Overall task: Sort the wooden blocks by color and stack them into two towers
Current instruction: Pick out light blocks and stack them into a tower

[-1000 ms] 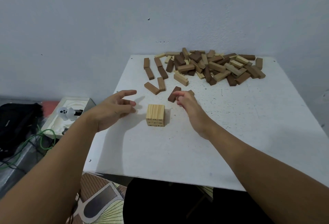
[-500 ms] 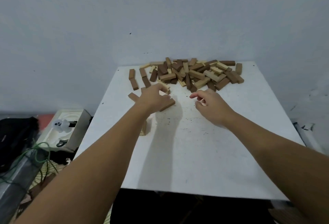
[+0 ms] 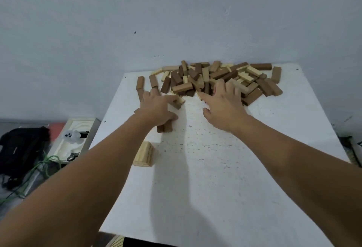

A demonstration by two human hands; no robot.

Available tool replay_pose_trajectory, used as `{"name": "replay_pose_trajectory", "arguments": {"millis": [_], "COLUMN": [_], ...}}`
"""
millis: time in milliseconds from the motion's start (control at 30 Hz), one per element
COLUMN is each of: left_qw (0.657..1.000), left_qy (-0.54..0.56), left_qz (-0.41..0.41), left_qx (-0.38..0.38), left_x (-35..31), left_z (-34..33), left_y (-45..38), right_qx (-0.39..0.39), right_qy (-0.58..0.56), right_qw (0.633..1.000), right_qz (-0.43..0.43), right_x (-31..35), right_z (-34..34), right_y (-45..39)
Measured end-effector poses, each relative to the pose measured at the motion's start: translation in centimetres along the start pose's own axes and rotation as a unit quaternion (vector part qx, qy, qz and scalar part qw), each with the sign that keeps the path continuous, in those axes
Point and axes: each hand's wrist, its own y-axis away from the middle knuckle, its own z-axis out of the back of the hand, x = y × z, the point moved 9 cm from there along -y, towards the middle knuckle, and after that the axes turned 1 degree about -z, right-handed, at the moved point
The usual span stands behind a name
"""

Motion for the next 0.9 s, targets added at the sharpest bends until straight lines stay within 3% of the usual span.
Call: {"name": "replay_pose_trajectory", "arguments": {"millis": [167, 400, 533, 800, 900], "left_qw": [1.000, 0.994, 0.996, 0.994, 0.995], "left_qy": [-0.021, -0.043, -0.033, -0.030, -0.026], "left_qz": [-0.016, -0.104, -0.080, -0.101, -0.100], "left_qx": [0.004, 0.011, -0.036, -0.006, 0.008], "left_x": [-0.4, -3.0, -3.3, -5.0, -4.5], "left_z": [0.2, -0.1, 0.3, -0.4, -0.8], "left_y": [-1.0, -0.7, -0.9, -0.3, -0.4], "right_qx": [-0.016, -0.033, -0.012, -0.016, 0.020], "right_qy": [0.044, 0.051, 0.067, 0.107, 0.093], "right_qw": [0.999, 0.998, 0.998, 0.994, 0.995], "right_qz": [0.004, -0.022, -0.016, -0.007, 0.001], "right_x": [1.2, 0.4, 0.1, 0.6, 1.0], "right_z": [-0.3, 0.9, 1.5, 0.7, -0.2], "right_y": [-0.1, -0.2, -0.8, -0.5, -0.5]}}
